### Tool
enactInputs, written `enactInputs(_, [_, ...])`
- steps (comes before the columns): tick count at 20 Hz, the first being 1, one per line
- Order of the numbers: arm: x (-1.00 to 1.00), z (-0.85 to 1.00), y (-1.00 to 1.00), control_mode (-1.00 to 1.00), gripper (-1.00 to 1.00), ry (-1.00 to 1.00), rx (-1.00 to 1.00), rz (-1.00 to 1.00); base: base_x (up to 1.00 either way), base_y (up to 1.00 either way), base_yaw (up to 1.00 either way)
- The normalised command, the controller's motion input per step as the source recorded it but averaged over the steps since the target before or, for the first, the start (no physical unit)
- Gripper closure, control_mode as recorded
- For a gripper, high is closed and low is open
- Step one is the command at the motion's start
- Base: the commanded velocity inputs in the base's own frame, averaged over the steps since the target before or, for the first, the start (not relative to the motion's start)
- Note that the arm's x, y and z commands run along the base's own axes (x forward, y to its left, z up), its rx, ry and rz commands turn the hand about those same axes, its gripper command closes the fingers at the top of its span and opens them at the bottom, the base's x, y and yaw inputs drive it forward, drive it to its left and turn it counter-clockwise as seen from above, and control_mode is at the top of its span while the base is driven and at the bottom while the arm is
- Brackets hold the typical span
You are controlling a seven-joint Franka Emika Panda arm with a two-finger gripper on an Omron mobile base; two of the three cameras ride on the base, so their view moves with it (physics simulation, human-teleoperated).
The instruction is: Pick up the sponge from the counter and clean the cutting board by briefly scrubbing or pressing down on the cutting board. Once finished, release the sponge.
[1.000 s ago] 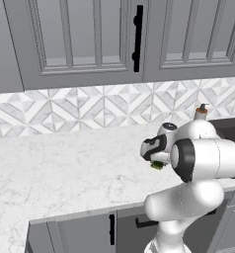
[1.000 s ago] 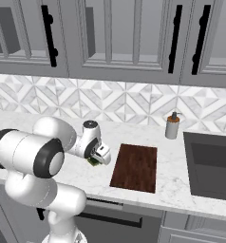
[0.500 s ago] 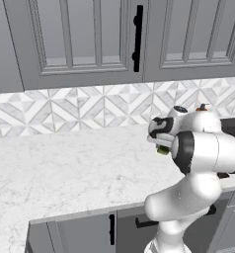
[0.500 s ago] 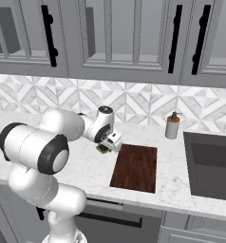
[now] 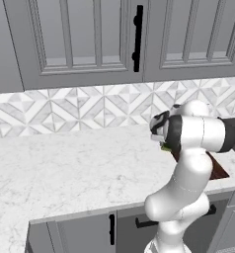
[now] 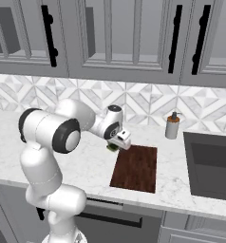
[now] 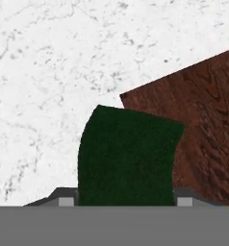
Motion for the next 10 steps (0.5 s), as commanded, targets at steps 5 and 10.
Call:
enactInputs(5, [0.01, -0.35, -0.24, -1.00, 1.00, -0.07, -0.11, 0.00, 0.00, 0.00, 0.00])
enactInputs(10, [0.03, -0.13, -0.15, -1.00, 1.00, -0.07, -0.03, 0.00, 0.00, 0.00, 0.00])
